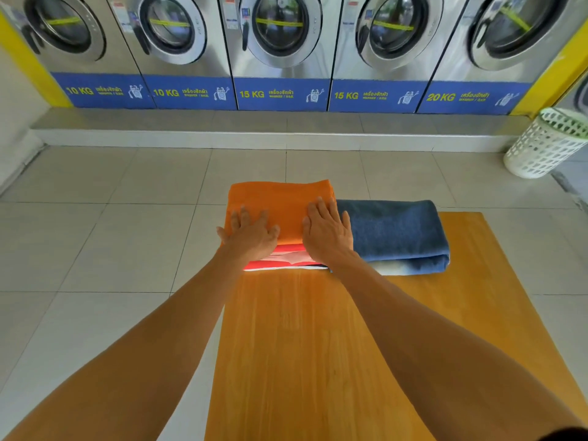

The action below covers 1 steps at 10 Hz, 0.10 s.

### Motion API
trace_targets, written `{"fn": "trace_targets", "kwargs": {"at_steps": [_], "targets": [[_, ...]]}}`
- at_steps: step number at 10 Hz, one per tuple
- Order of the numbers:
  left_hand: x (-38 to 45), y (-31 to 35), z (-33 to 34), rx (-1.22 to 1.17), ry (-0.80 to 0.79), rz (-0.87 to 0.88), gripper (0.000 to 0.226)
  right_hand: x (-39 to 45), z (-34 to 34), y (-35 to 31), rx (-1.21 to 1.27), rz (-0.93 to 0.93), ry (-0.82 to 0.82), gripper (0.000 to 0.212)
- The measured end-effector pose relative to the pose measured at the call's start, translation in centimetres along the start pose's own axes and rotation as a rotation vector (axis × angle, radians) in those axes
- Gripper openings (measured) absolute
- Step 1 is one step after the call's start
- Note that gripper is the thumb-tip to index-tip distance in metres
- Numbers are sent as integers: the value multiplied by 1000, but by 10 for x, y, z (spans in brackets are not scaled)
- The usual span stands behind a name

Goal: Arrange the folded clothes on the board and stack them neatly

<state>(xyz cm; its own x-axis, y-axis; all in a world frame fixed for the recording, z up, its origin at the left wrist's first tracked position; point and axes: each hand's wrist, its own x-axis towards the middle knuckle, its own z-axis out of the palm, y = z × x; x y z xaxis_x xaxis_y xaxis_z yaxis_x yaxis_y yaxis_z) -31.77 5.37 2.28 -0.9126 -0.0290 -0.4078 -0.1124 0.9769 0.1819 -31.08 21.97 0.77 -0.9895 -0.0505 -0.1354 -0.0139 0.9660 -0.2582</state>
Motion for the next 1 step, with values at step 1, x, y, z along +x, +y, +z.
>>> {"fn": "trace_targets", "kwargs": {"at_steps": [1], "targets": [[-38,10,-16,-172,114,215,54,-31,-17,2,29,-53,-29,54]]}}
